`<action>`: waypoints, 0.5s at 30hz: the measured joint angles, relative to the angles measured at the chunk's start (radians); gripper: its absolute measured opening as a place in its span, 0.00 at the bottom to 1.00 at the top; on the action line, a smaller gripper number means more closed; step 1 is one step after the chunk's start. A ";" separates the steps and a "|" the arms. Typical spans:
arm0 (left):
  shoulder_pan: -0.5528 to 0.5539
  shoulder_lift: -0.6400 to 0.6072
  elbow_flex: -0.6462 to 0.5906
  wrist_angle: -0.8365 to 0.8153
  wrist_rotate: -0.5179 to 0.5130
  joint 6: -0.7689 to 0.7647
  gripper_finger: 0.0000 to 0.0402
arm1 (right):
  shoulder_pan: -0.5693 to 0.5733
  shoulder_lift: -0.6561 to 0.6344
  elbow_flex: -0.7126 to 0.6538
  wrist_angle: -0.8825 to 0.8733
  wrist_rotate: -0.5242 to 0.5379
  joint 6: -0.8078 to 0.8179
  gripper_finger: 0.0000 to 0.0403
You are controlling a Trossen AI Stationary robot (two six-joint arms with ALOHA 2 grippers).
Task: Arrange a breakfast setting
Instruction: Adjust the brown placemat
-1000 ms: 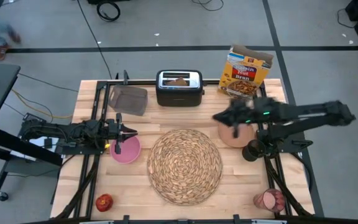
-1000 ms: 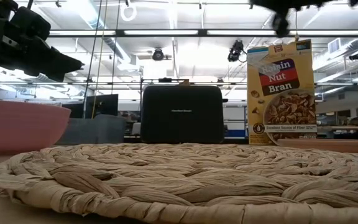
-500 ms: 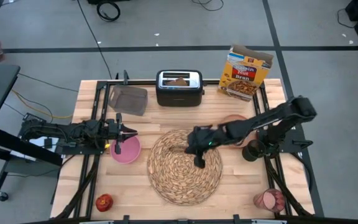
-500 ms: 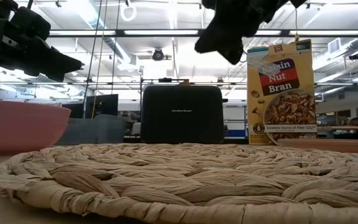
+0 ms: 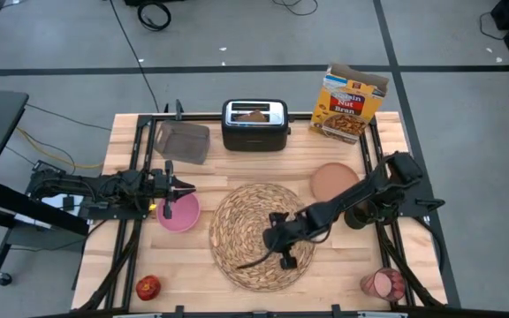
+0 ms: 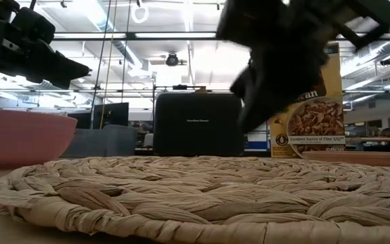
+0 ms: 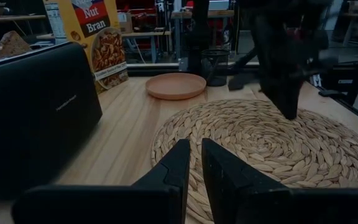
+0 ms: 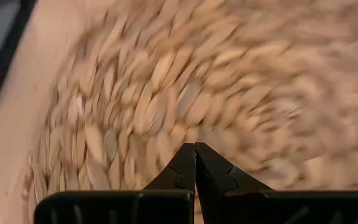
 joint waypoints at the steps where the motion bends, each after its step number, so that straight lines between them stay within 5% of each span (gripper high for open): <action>1: 0.000 0.000 0.000 0.000 0.000 0.000 0.13 | 0.004 0.016 0.000 -0.001 -0.002 0.001 0.02; 15: 0.000 0.000 0.000 0.000 0.000 0.000 0.13 | -0.084 0.064 0.003 0.000 -0.004 -0.021 0.02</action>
